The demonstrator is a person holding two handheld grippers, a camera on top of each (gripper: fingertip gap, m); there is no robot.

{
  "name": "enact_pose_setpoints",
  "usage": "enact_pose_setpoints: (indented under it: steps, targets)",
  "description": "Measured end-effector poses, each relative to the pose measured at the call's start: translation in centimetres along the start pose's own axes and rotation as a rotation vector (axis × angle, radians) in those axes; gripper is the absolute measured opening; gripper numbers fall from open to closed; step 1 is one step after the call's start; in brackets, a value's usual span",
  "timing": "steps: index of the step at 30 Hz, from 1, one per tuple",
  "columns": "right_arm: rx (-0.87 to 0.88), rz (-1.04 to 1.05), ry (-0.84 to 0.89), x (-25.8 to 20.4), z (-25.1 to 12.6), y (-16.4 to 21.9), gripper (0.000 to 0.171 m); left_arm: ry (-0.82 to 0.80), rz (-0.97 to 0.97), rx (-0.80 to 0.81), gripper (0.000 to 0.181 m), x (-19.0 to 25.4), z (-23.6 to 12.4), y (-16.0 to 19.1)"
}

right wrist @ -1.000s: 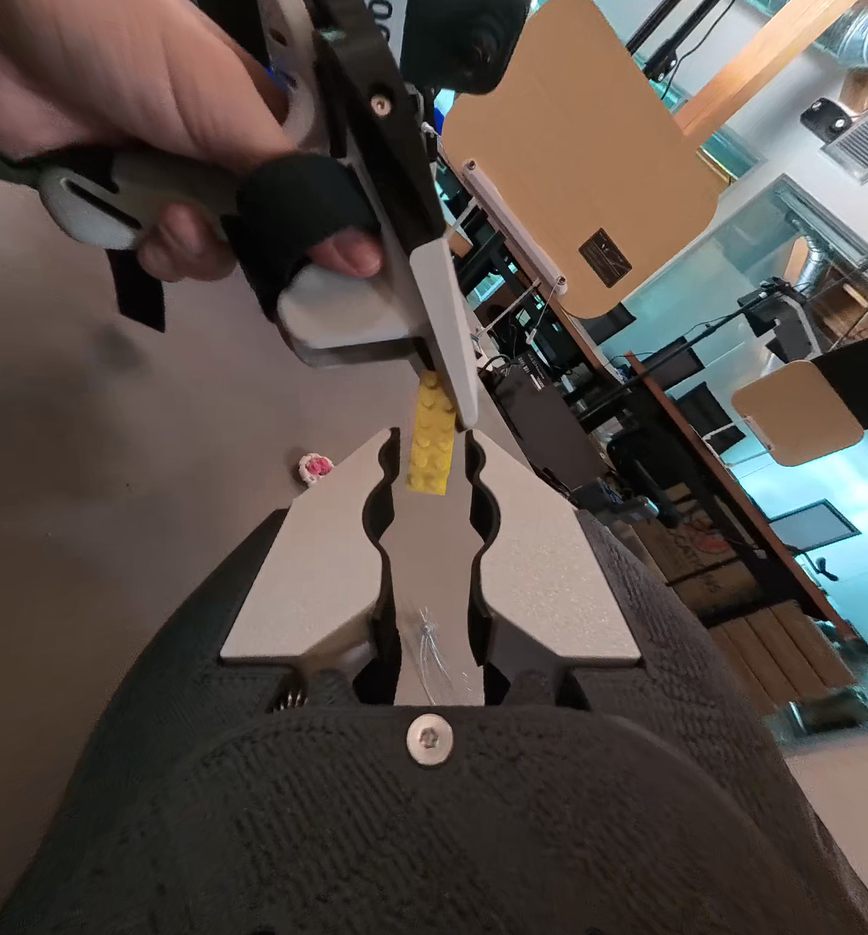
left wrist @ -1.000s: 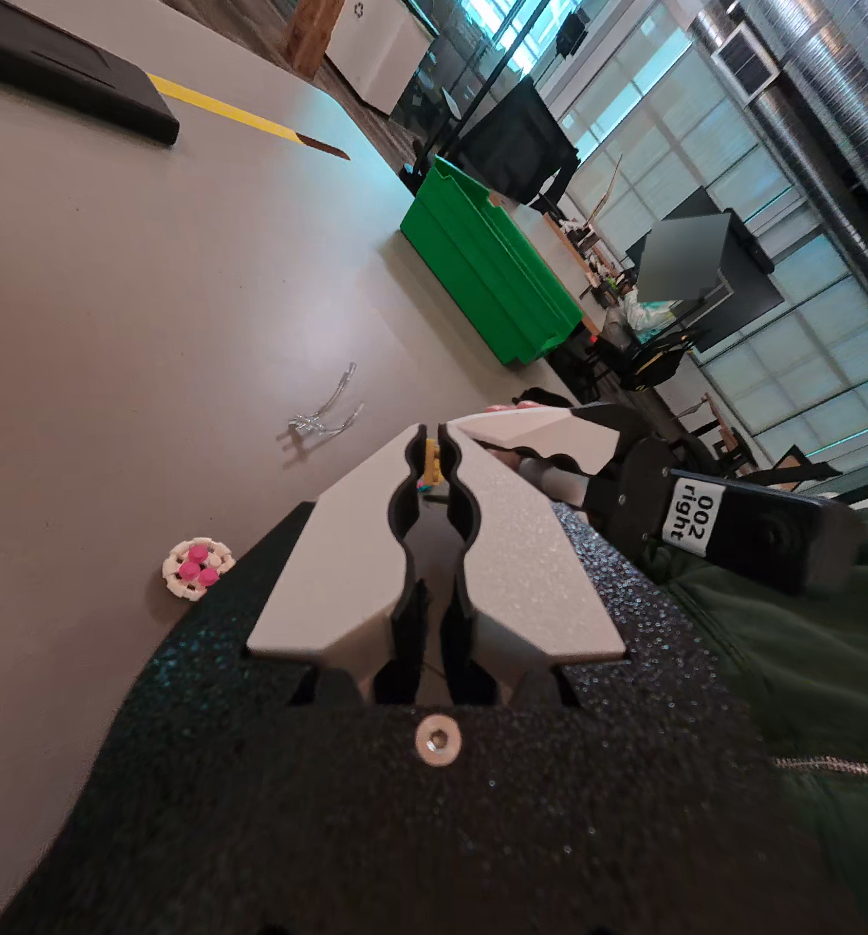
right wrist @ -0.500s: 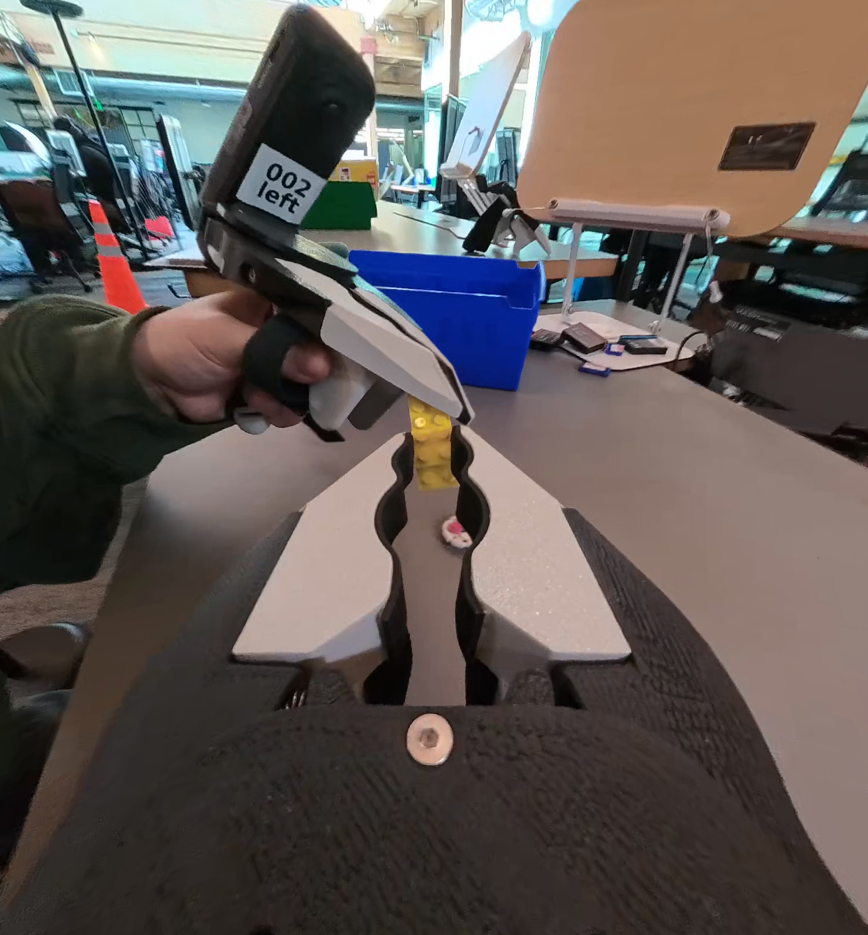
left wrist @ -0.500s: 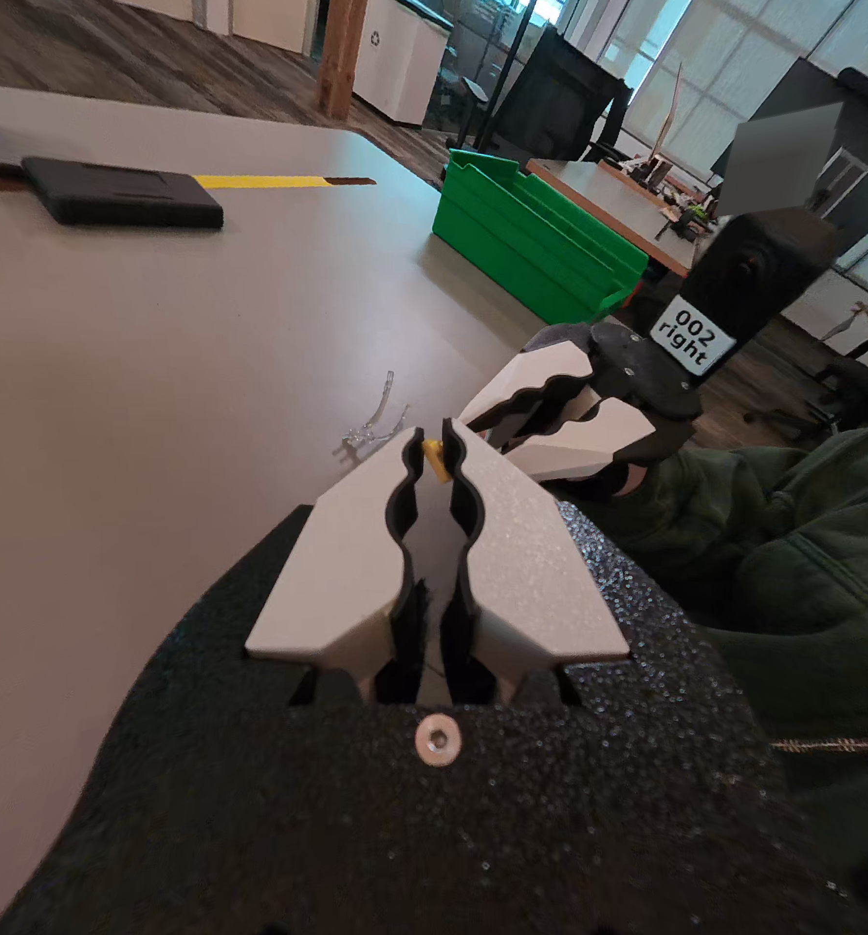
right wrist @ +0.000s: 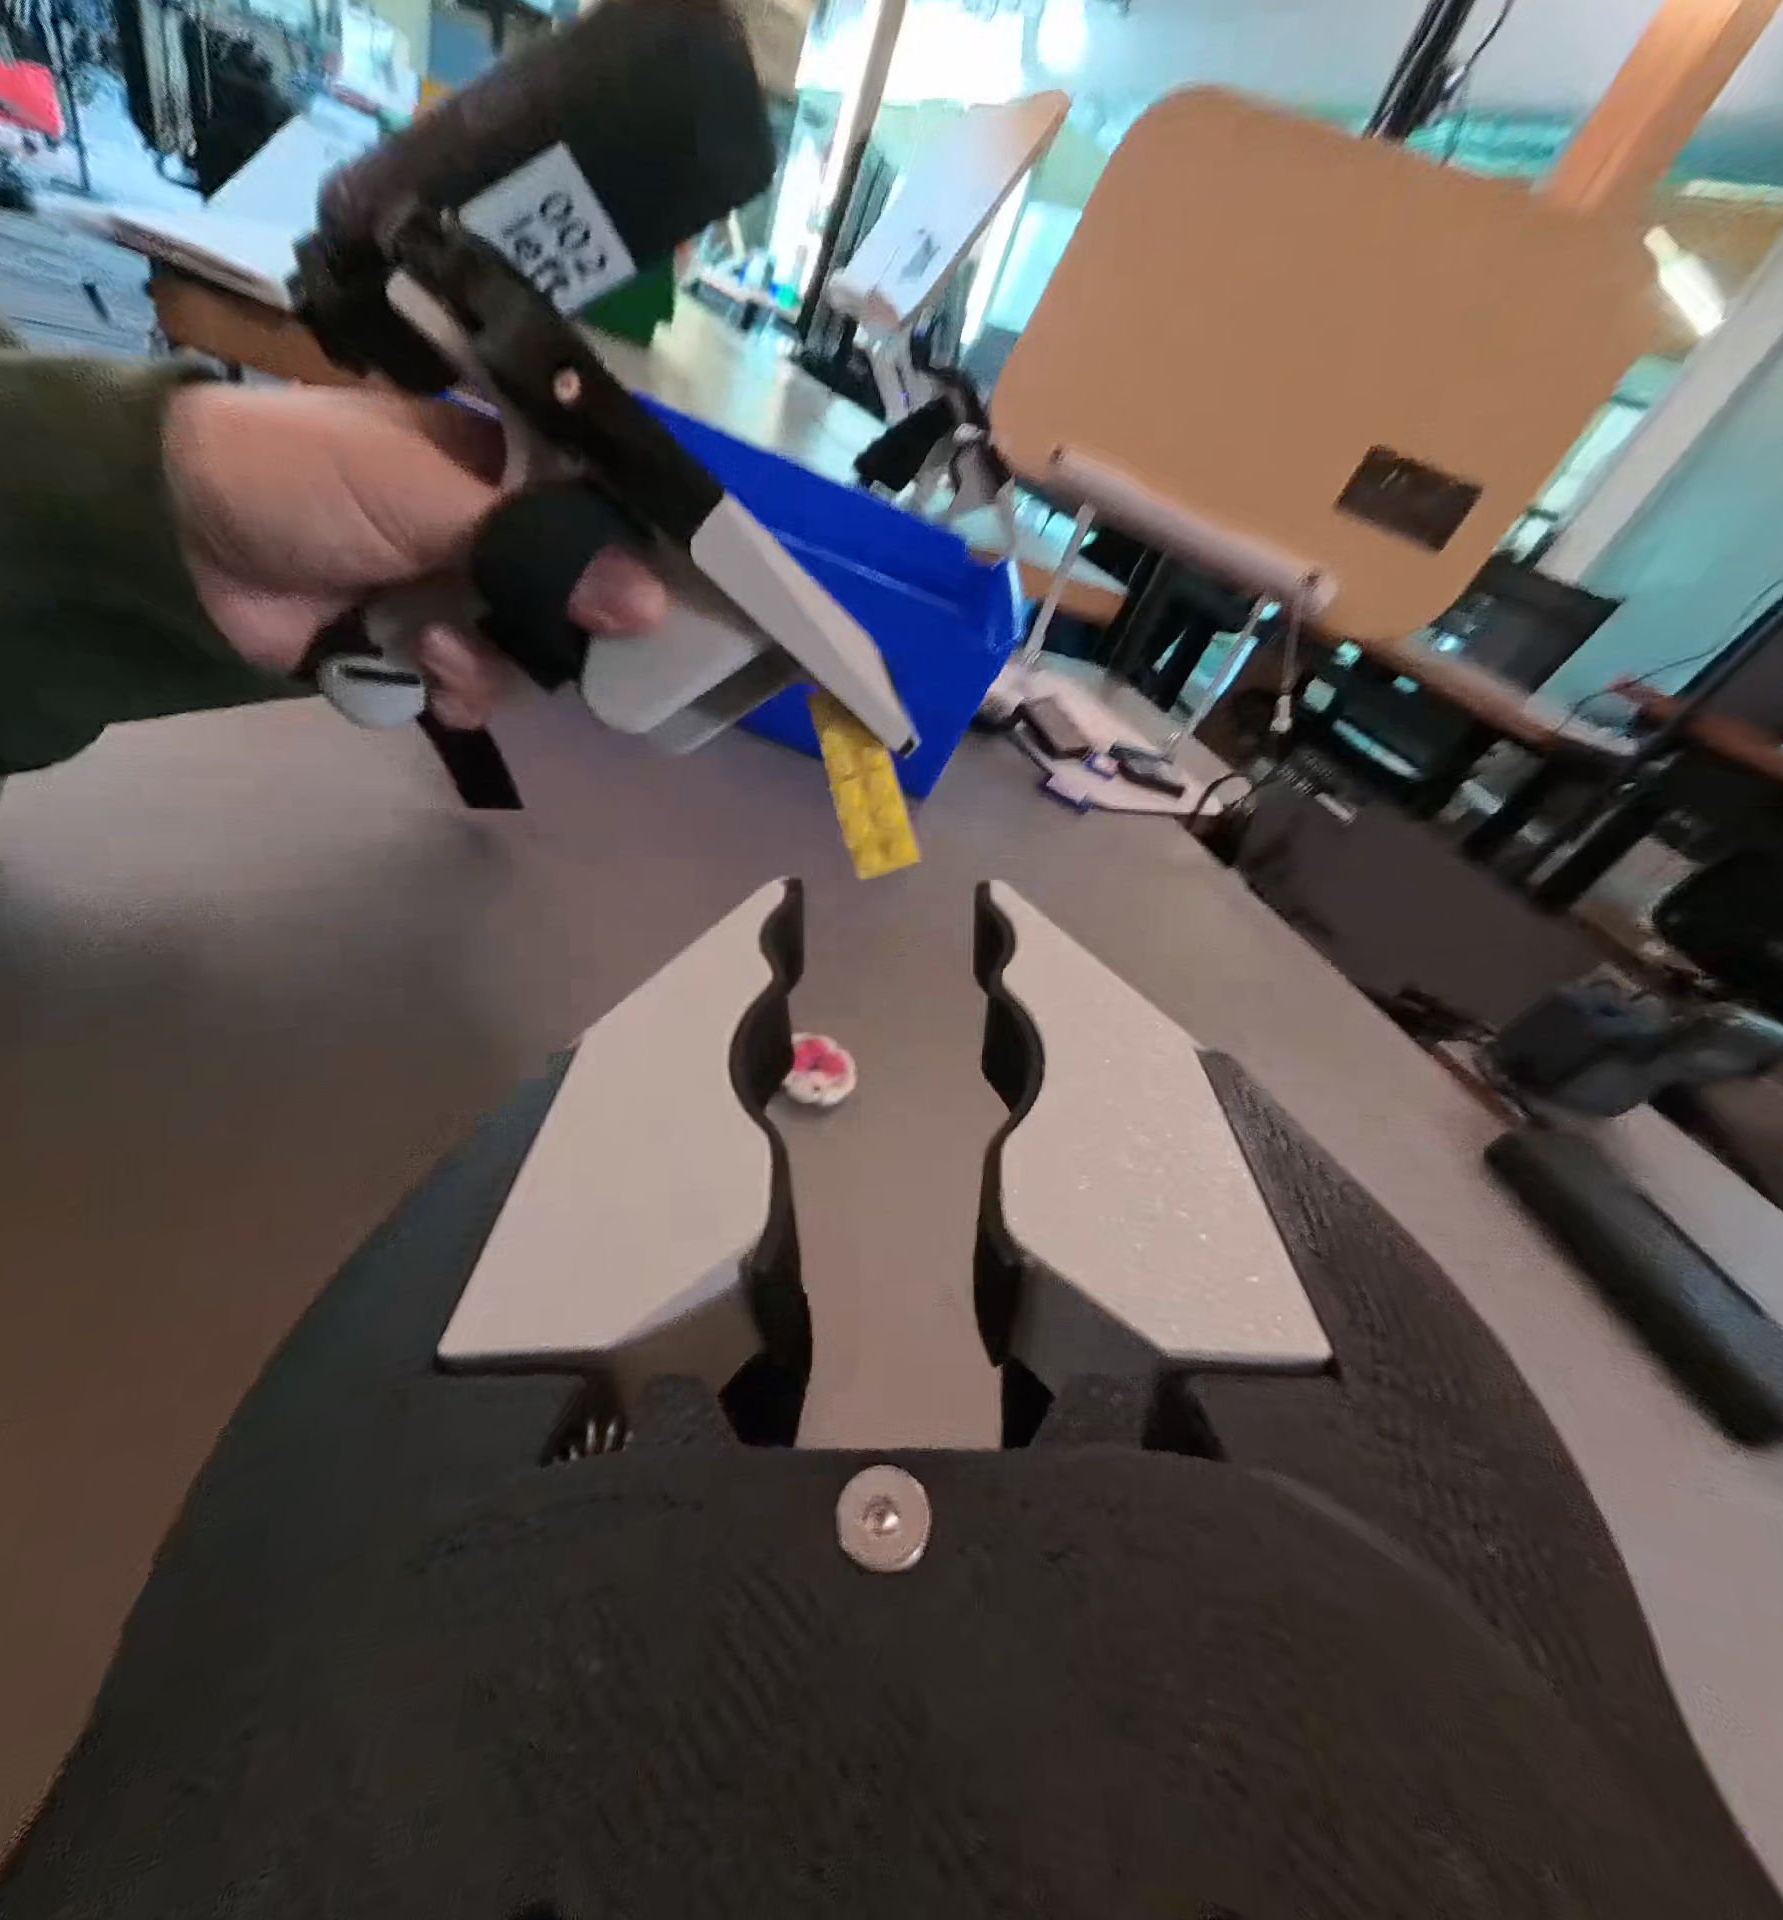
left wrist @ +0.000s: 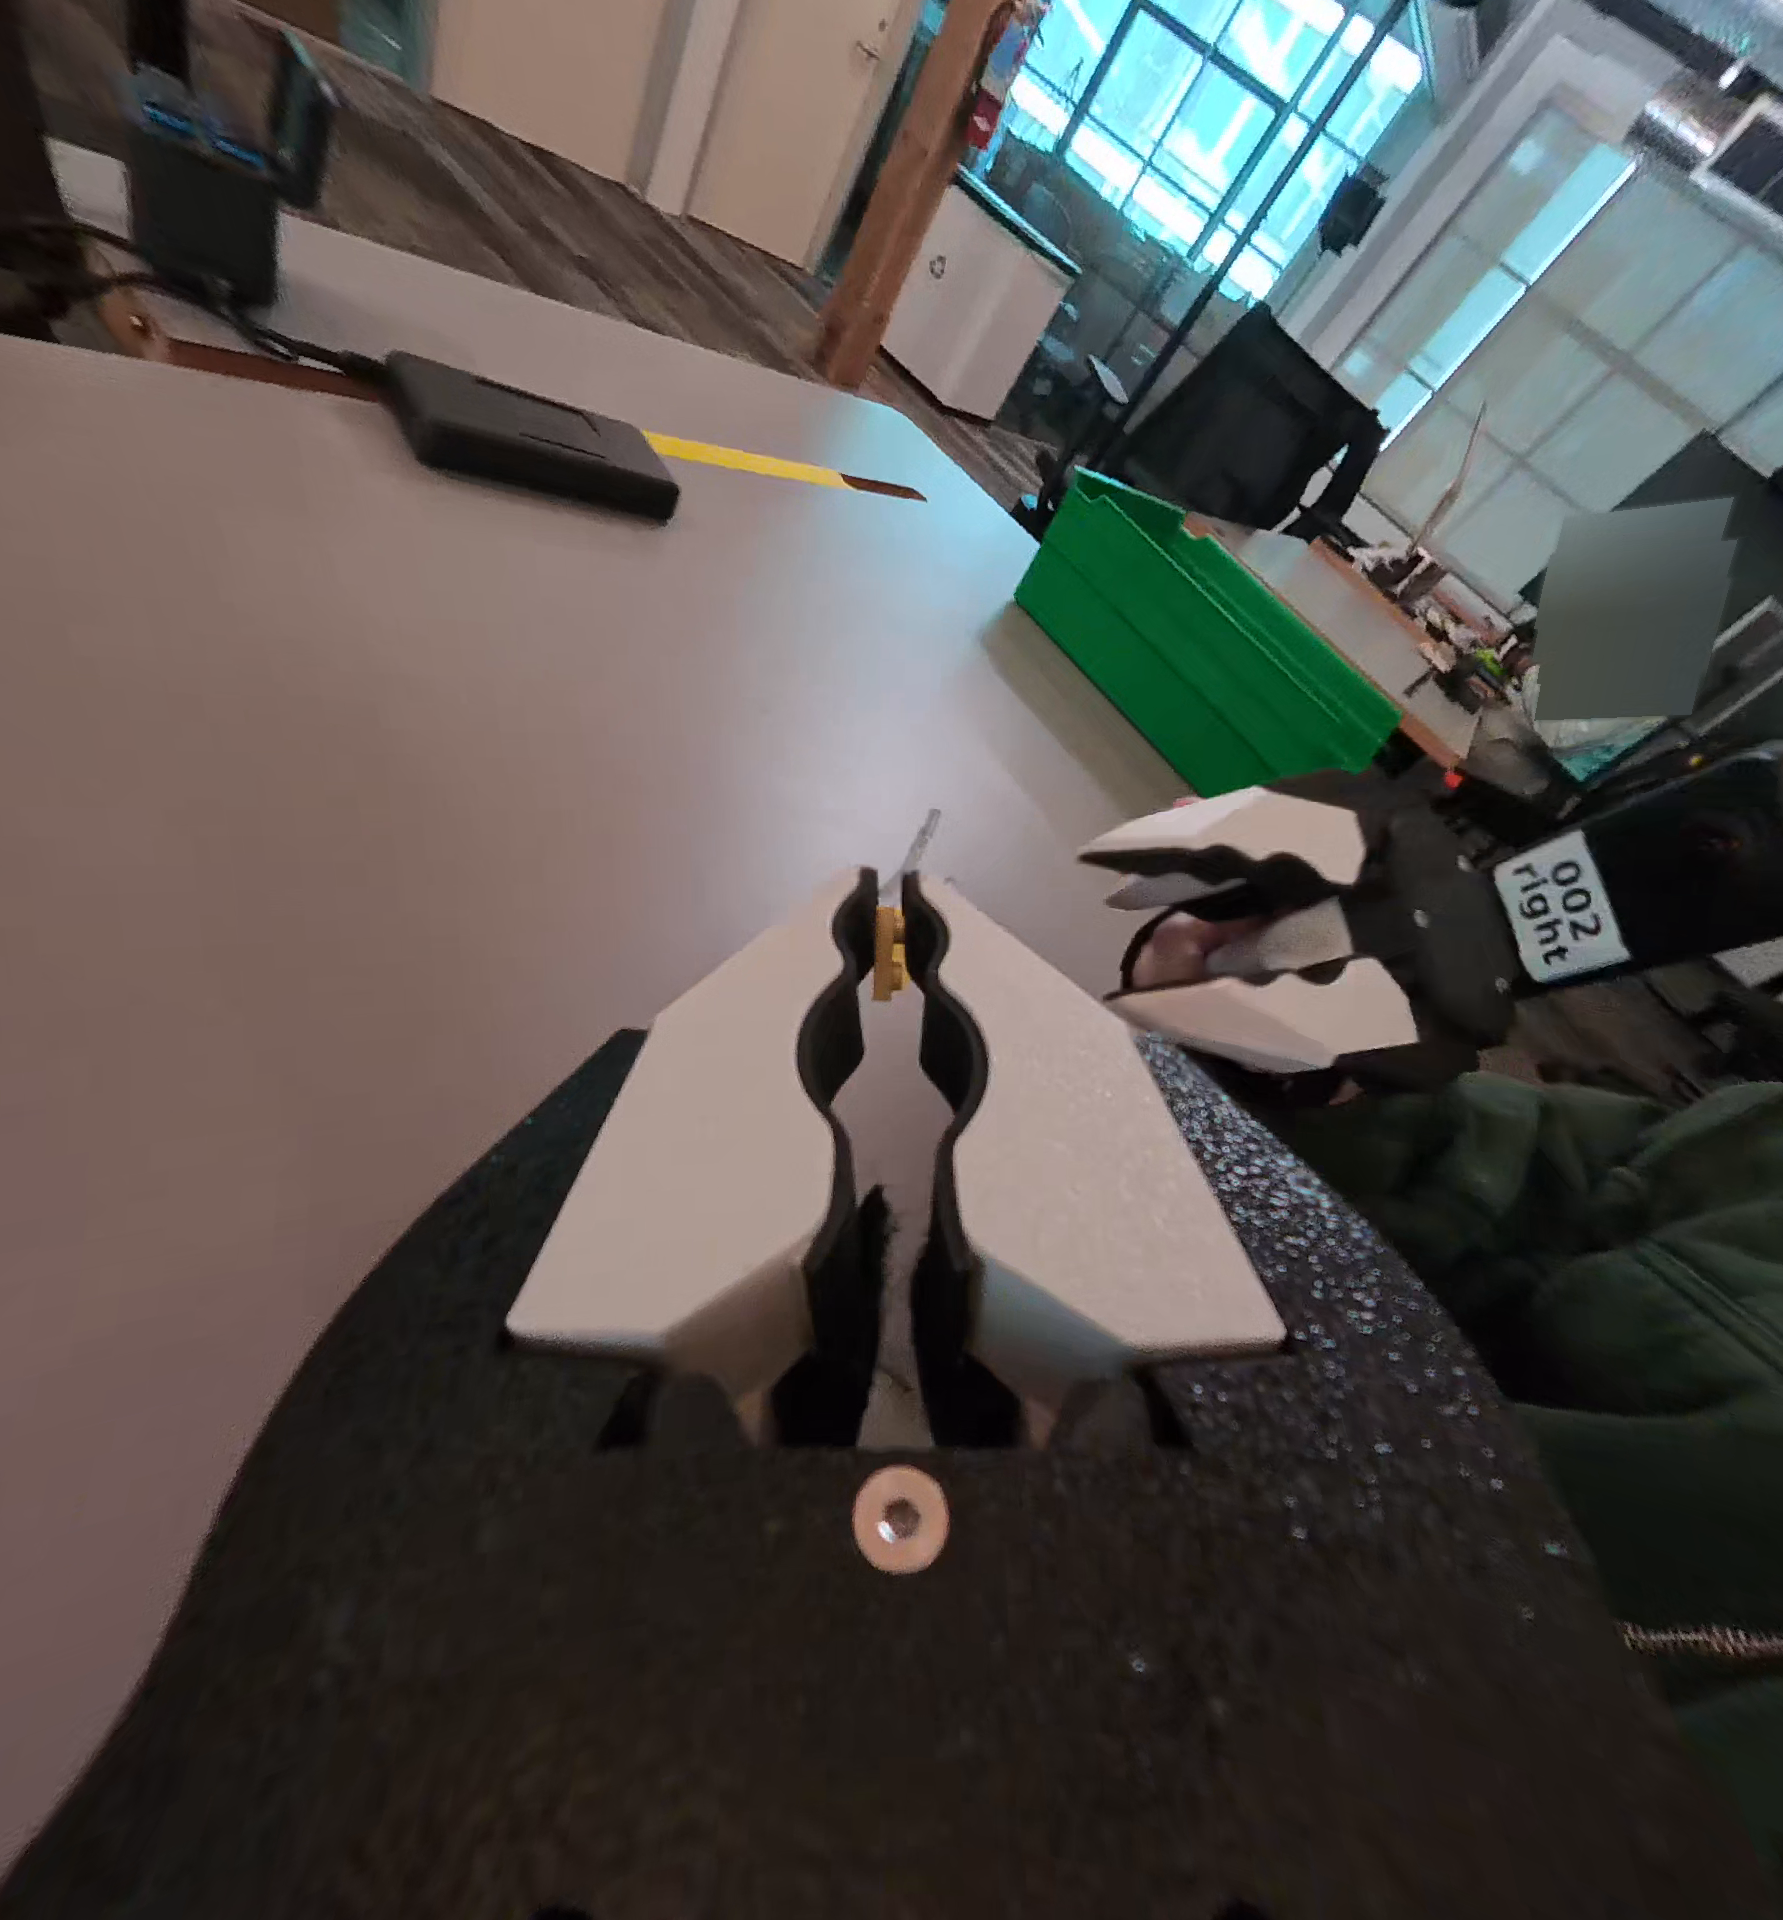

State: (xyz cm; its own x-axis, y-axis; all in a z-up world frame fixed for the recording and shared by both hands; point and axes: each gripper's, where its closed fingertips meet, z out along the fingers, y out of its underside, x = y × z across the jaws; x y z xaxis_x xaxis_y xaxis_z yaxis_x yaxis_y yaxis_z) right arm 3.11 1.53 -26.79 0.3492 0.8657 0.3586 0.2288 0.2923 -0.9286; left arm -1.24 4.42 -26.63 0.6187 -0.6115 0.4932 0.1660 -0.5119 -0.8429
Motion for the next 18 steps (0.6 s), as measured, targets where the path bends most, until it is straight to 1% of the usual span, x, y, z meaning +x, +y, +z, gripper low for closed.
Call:
enact_pose_setpoints:
  steps: [1, 3, 7, 10, 13, 17, 18]
  targets:
    - [-0.017, -0.018, -0.004, -0.3, 0.2, 0.2, 0.033, 0.013, 0.007, -0.015, 0.002, 0.6, 0.3, 0.2]
    - [-0.062, -0.072, 0.004, -0.7, 0.6, 0.8, 0.031, 0.052, 0.005, -0.046, 0.002, 1.9, 1.2, 0.8]
    - [-0.131, -0.197, 0.075, -0.4, 0.9, 1.5, 0.017, 0.071, -0.015, -0.096, 0.002, 2.9, 2.7, 2.0]
    - [-0.152, -0.258, 0.116, -0.1, 0.8, 1.6, 0.019, 0.111, -0.076, -0.099, 0.002, 3.4, 3.1, 2.3]
    - [-0.194, -0.297, 0.130, -0.2, 0.9, 1.9, 0.015, 0.101, -0.070, -0.105, 0.002, 3.5, 3.5, 2.6]
    - [-0.178, -0.289, 0.149, 0.0, 0.6, 1.4, 0.014, 0.141, -0.063, -0.083, 0.002, 4.1, 3.3, 2.1]
    - [-0.173, -0.296, 0.164, 0.2, 0.6, 1.2, 0.014, 0.166, -0.082, -0.099, 0.008, 4.3, 3.2, 2.3]
